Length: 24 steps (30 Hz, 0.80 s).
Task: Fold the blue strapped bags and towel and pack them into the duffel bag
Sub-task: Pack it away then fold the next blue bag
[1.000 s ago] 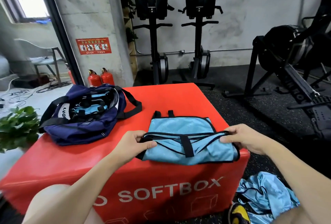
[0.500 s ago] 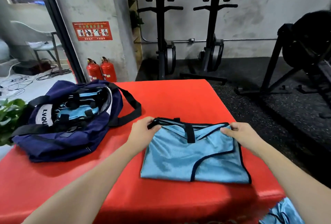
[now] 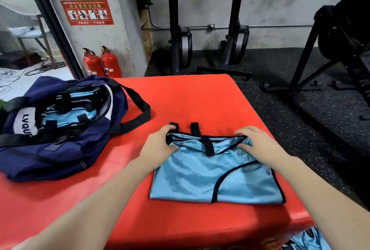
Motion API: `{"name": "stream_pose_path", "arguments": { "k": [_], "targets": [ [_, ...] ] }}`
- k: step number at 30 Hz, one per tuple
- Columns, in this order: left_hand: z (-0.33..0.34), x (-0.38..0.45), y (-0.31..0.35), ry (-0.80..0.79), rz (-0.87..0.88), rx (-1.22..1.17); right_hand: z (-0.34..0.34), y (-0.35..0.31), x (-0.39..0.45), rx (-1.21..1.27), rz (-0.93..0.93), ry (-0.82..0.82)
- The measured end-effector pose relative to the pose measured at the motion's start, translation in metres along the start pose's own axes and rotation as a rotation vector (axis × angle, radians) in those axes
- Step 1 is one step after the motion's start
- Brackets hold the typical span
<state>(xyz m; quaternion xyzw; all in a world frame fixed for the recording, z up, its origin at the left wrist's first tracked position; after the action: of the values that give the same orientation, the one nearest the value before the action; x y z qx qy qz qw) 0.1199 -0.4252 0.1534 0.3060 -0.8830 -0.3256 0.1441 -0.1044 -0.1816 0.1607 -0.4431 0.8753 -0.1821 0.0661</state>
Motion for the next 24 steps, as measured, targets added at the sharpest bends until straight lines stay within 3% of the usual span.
{"name": "stream_pose_path", "arguments": {
  "k": [4, 10, 13, 17, 20, 22, 24],
  "targets": [
    [-0.002, -0.004, 0.002, 0.020, 0.013, -0.096, 0.004, -0.006, 0.001, 0.046, 0.010, -0.003],
    [-0.014, 0.006, -0.003, -0.053, -0.177, -0.437, -0.025, 0.000, 0.003, 0.351, 0.115, 0.055],
    [-0.013, 0.010, -0.007, 0.020, -0.159, -0.196, -0.019, 0.006, 0.002, 0.281, 0.133, 0.022],
    [-0.005, 0.003, -0.006, 0.079, -0.110, 0.176, -0.003, 0.000, 0.004, -0.136, 0.120, 0.058],
    [-0.001, -0.006, 0.001, 0.186, 0.012, 0.502, -0.007, -0.042, -0.005, -0.100, -0.024, 0.042],
    [0.003, -0.013, 0.012, 0.249, 0.153, 0.538, 0.003, -0.072, -0.017, -0.029, -0.079, -0.091],
    [0.011, -0.023, 0.027, 0.213, 0.271, 0.483, 0.023, -0.097, -0.029, -0.073, -0.134, -0.164]
  ]
}}
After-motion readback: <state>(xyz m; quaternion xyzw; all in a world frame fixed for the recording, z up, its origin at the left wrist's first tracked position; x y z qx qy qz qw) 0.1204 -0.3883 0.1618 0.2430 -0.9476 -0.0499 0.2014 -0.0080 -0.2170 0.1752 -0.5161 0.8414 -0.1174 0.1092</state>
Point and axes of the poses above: each hand's wrist, its own x-axis towards the middle knuckle, its own z-axis out of the palm, y = z × x, the point moved 1 cm from there along x, towards the middle knuckle
